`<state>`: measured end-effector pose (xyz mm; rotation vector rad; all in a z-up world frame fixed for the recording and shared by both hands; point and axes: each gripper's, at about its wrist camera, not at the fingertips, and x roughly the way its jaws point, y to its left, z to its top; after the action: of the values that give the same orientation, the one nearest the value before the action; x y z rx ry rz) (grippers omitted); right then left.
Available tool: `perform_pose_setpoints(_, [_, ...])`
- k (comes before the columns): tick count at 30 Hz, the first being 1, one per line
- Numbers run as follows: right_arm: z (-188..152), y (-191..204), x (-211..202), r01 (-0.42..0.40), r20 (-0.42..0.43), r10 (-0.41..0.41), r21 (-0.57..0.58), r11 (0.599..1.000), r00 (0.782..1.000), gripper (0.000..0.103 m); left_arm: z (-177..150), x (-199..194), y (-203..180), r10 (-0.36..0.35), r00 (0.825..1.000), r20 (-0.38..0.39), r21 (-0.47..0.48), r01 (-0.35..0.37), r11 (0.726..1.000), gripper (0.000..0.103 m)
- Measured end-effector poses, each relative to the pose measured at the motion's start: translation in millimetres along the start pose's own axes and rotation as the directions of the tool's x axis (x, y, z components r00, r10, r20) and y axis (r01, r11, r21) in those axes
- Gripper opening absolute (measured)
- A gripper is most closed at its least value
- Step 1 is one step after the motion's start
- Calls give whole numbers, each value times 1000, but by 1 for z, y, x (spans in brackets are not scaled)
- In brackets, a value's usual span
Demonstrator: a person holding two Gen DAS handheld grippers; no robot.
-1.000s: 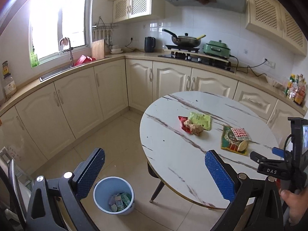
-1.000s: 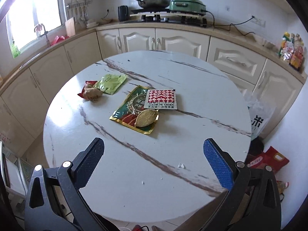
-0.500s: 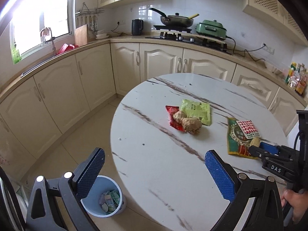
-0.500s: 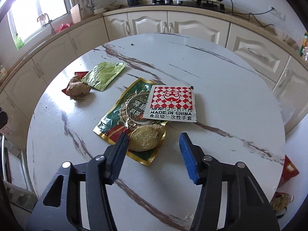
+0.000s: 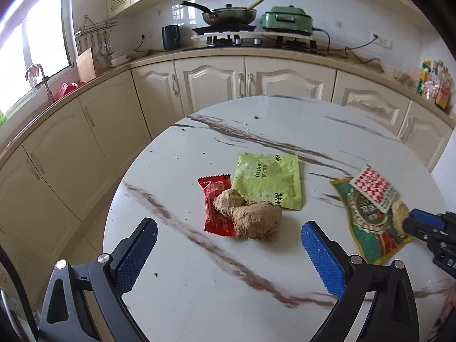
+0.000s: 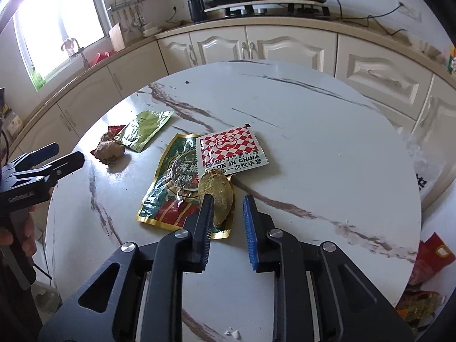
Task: Collect trash
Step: 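Grasp the ginger root with the left tool while the right tool grasps the small bun, then carry the ginger and bun to the blue bin and open both tools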
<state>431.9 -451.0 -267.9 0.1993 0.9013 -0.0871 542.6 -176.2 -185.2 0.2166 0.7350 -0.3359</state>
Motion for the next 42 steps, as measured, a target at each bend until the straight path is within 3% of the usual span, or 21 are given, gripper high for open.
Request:
perform_pose_setpoints(4, [3, 0, 4, -4, -2, 4, -5, 1000, 1000, 34, 16, 33, -19, -14, 1000, -23, 51, 15, 999, 71])
perform_pose_setpoints(8, [4, -2, 8, -8, -3, 8, -5, 1000, 1000, 48, 18, 59, -29, -11, 997, -77, 97, 19, 995, 66])
perform_pose_setpoints(10, [2, 1, 8, -13, -5, 13, -8, 1000, 1000, 49, 22, 62, -29, -24, 998, -65, 95, 30, 995, 60])
perform_pose_setpoints(17, [7, 10, 15, -18, -14, 18, -56, 998, 1000, 51, 19, 63, -27, -83, 995, -62, 103, 89, 991, 59])
perform_pose_setpoints(20, [9, 18, 20, -12, -26, 9, -95, 995, 1000, 46, 16, 51, -23, -133, 990, -40, 74, 136, 988, 59])
perform_pose_setpoints(21, [10, 19, 19, -9, -22, 7, -104, 994, 1000, 32, 14, 47, -22, -152, 988, -35, 62, 154, 986, 59])
perform_pose_setpoints(22, [9, 20, 18, -7, -22, 4, -106, 994, 1000, 27, 13, 41, -20, -163, 986, -26, 59, 164, 985, 59])
perform_pose_setpoints(25, [7, 19, 14, -5, -8, 4, -98, 995, 1000, 22, 8, 21, -19, -190, 982, 8, 67, 189, 980, 59])
perform_pose_setpoints(29, [5, 13, 3, 5, 6, -5, -66, 998, 1000, 20, -4, -3, -17, -252, 967, 29, 53, 250, 967, 59])
perform_pose_setpoints(35, [0, 15, -24, 16, 41, -14, -51, 999, 999, 20, -26, -43, -3, -268, 961, 63, 38, 266, 963, 59])
perform_pose_setpoints(42, [3, 68, -62, -36, 108, 48, -117, 992, 993, 20, -63, -105, 43, -252, 961, 113, -6, 255, 967, 59])
